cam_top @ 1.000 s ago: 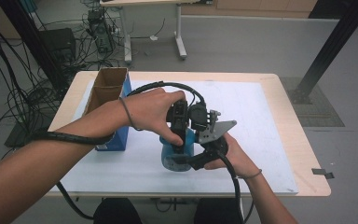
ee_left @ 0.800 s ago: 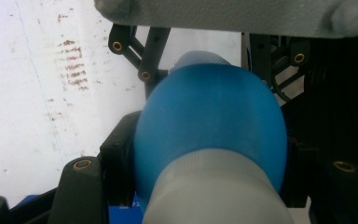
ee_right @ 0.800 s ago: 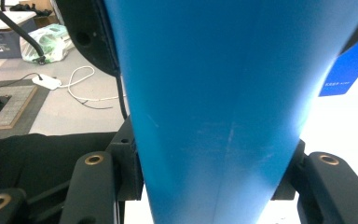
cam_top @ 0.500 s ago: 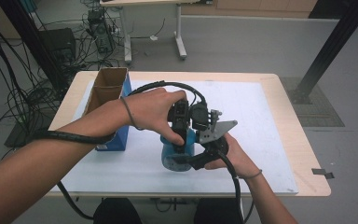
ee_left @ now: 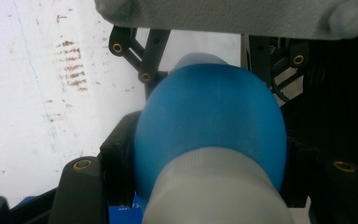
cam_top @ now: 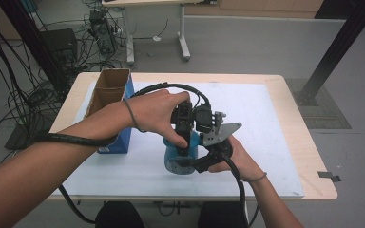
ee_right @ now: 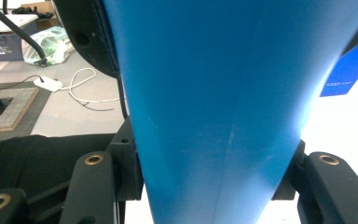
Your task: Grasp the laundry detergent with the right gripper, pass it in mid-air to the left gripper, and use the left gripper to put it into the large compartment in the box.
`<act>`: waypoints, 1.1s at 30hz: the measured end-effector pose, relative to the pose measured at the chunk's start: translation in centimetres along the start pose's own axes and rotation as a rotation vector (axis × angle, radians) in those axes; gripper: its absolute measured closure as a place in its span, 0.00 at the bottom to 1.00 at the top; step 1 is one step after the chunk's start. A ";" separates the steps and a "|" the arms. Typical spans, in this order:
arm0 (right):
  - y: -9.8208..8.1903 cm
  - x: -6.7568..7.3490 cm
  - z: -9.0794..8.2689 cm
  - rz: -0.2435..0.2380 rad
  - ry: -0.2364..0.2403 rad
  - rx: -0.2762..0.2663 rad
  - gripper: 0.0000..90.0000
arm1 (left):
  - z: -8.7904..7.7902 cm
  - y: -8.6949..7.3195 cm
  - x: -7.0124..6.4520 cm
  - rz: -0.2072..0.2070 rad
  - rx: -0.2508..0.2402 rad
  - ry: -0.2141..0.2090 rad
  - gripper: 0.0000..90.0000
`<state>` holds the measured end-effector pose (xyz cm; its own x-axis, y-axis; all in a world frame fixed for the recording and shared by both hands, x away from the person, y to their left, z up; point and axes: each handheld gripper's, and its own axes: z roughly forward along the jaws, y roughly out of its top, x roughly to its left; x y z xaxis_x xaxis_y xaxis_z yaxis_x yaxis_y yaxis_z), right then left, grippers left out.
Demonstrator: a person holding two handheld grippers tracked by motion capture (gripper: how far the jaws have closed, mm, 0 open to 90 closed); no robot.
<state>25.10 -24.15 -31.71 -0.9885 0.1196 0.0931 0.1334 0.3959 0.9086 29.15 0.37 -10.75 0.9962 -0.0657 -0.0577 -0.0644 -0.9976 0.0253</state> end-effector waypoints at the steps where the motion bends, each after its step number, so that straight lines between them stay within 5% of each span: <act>1: 0.0 0.0 0.0 0.000 -0.001 0.001 0.48 | 0.0 0.0 0.0 0.001 0.001 0.001 0.42; 33: -0.1 -0.4 0.1 -0.002 0.009 -0.006 0.48 | -0.1 -0.1 0.2 -0.009 -0.003 0.001 0.42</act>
<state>25.51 -24.17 -31.84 -0.9893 0.1109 0.0947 0.1310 0.3910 0.9110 29.31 0.42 -10.67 0.9968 -0.0563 -0.0568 -0.0548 -0.9981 0.0278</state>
